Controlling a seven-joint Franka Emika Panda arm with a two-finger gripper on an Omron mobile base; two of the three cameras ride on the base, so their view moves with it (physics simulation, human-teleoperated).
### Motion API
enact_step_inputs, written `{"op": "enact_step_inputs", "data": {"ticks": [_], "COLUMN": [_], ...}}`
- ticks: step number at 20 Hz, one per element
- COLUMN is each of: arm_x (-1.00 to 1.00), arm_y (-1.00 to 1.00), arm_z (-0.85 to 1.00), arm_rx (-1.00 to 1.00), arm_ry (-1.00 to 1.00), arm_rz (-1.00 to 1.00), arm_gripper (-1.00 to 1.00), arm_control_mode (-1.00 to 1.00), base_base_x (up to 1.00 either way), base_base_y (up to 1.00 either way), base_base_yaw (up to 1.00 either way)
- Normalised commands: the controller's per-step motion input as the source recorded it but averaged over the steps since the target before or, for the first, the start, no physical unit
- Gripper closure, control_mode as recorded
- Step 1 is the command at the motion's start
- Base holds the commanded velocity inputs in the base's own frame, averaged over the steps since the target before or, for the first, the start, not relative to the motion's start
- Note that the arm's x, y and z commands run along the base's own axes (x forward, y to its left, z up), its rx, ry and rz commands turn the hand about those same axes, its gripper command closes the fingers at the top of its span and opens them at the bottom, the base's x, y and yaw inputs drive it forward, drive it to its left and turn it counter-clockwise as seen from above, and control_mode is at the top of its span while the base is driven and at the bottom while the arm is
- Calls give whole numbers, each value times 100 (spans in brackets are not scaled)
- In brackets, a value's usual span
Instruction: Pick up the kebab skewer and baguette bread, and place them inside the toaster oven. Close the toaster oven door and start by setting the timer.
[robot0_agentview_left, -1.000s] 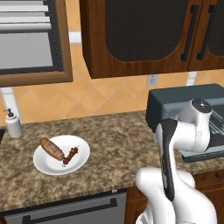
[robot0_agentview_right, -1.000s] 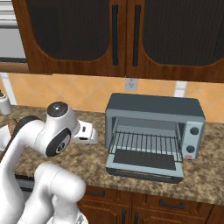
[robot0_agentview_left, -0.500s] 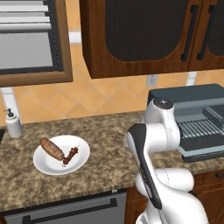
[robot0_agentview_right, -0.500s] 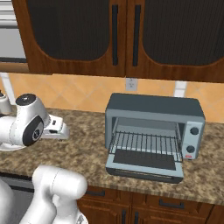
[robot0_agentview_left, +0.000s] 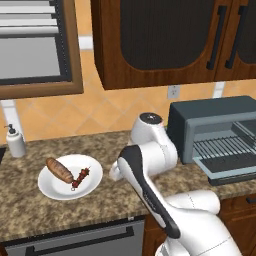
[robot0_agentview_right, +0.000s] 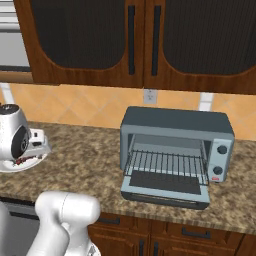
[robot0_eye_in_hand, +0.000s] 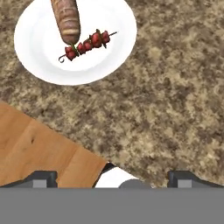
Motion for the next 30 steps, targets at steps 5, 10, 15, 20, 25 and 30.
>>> {"op": "enact_step_inputs", "data": {"ticks": [5, 10, 15, 20, 25, 30], "arm_x": [31, 72, 68, 47, 23, 41], "arm_y": [100, 100, 90, 36, 27, 12], "arm_z": [-11, -20, -32, -26, -32, -28], "arm_rx": [0, 0, 0, -2, -11, -13], "arm_ry": [1, 0, 4, 9, 8, 1], "arm_rz": [27, 15, 9, 5, 0, 0], "arm_gripper": [-100, -100, -100, -100, -100, -100], "arm_control_mode": [-100, -100, -100, -100, -100, -100], "base_base_x": [0, 0, 0, 0, 0, 0], "base_base_y": [0, 0, 0, 0, 0, 0], "base_base_yaw": [0, 0, 0, 0, 0, 0]}}
